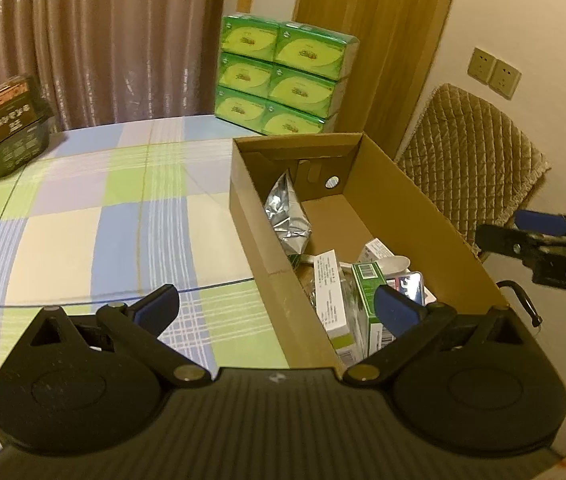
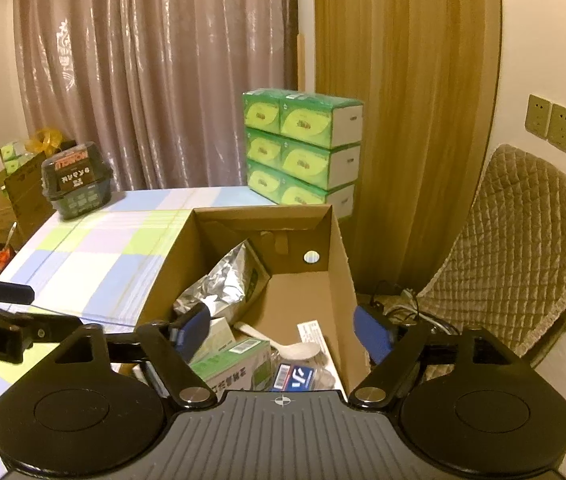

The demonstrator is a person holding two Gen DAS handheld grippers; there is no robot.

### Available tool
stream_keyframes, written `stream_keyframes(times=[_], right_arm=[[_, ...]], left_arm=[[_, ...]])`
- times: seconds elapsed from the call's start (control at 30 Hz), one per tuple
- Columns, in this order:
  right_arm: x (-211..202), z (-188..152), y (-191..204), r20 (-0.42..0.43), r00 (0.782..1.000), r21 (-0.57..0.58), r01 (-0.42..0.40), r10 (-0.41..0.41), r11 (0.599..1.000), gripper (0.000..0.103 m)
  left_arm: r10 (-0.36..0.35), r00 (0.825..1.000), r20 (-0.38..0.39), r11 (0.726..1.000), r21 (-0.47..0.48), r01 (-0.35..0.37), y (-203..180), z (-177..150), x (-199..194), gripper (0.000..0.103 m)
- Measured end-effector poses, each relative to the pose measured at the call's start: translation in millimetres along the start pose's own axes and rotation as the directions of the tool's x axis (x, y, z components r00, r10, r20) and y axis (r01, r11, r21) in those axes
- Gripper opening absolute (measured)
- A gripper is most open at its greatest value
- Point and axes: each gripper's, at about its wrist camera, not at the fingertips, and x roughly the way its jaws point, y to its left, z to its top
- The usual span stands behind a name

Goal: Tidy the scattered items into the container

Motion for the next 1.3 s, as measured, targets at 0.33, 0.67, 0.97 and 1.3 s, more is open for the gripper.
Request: stream_keyframes(times=[0.33,0.67,0.97,1.3], right_arm=[[-30.2,-9.5,10.0,0.015,1.000,0.017,0.002,-0.002,1.000,0.084],[-66.7,-15.4,20.2,0.051,0.999,0.044,0.003,-0.005,0.999,0.097],[-93.5,-27.2,32.9,0.072,0.997,0.052,0.016,-0.020,0.999,0.101],[-108.9,-45.0,41.6,0.069,0.996,0.036,0.061,-0.063,0.997,0.101]], left_arm=[[0.029,0.999,0.046,1.000,-0.006,-0.029,-10.6,-9.0,-36.3,0.102],[0.070,0.995,0.072,0.997,-0.016,-0.069,-24.2,-18.8,-65.1,0.102],[0.111,0.991,0.077,0.994,-0.021,-0.109,-28.6,-32.3,-80.7,0.102],[0.095,0.994,0.048,0.994,-0.056,-0.093,-25.5,-53.1,-83.3,0.102]])
